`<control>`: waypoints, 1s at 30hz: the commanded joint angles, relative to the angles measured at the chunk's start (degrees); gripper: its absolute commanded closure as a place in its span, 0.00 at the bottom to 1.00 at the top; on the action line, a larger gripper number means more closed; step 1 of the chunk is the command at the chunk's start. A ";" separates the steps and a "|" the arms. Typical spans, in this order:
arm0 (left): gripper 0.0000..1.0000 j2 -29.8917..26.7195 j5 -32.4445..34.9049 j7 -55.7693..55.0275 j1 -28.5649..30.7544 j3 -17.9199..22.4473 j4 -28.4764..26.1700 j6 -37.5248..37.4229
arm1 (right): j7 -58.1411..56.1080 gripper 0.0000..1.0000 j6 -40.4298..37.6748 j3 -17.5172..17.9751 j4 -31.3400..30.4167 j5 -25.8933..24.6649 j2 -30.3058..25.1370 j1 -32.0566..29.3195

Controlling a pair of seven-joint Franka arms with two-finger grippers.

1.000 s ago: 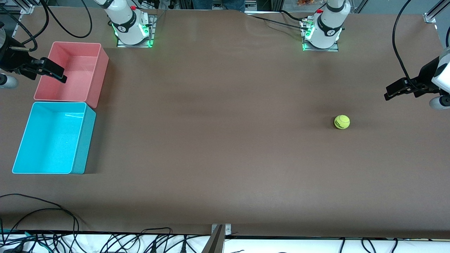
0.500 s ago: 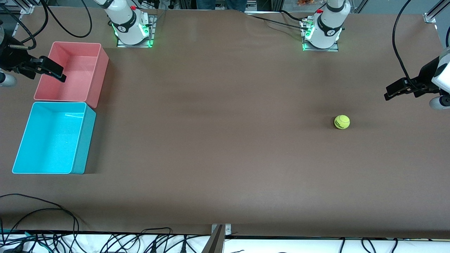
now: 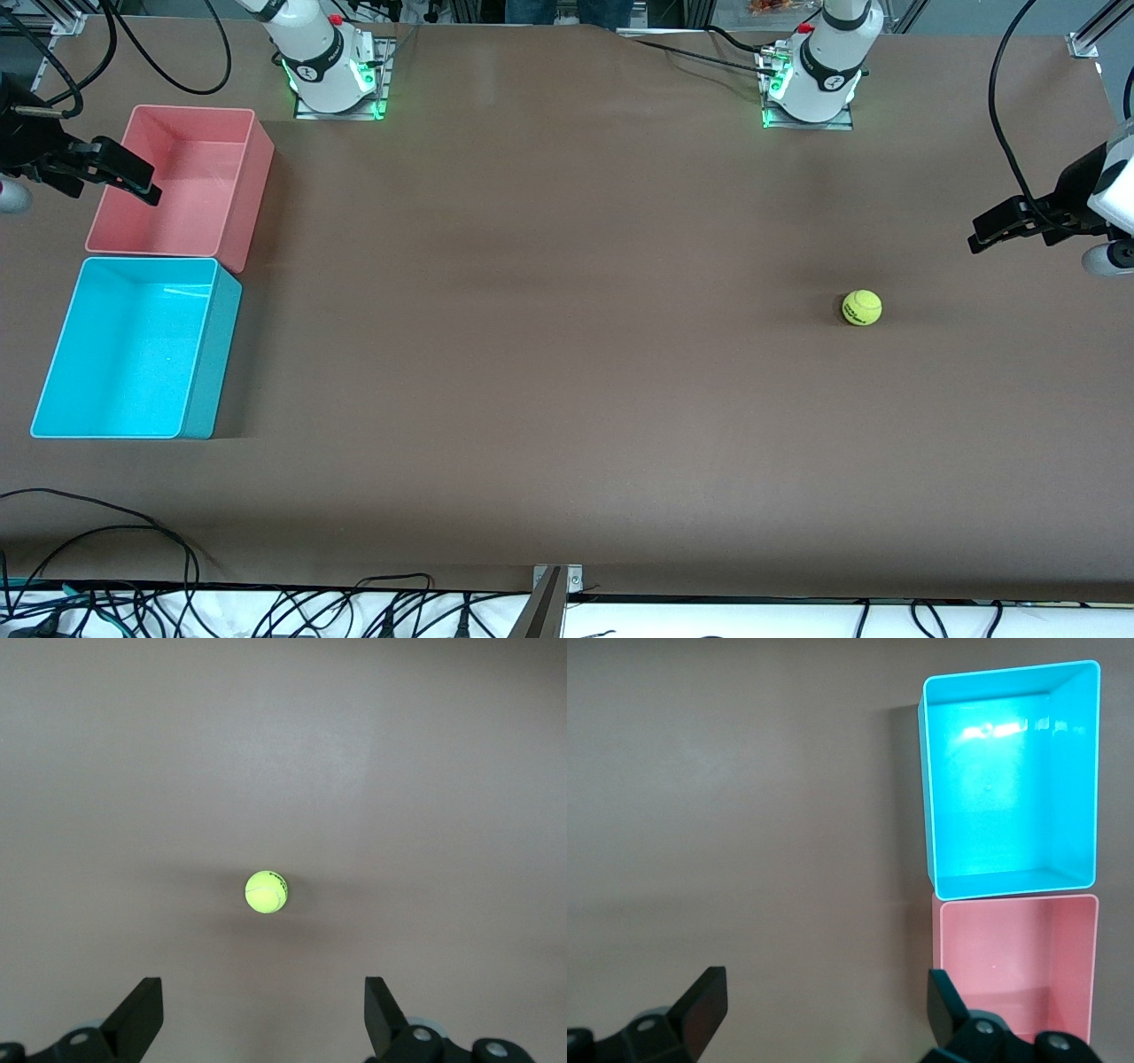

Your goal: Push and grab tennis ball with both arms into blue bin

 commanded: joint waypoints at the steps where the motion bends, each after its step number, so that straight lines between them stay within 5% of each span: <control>1: 0.00 -0.99 -0.10 -0.25 0.34 -0.26 -1.19 0.62 | -0.86 0.00 -1.32 -0.05 1.56 1.20 0.07 -0.26; 30: 0.00 -0.99 -0.80 -0.25 0.43 -0.09 0.13 0.97 | -0.95 0.00 -1.23 0.22 1.56 1.11 0.33 -0.17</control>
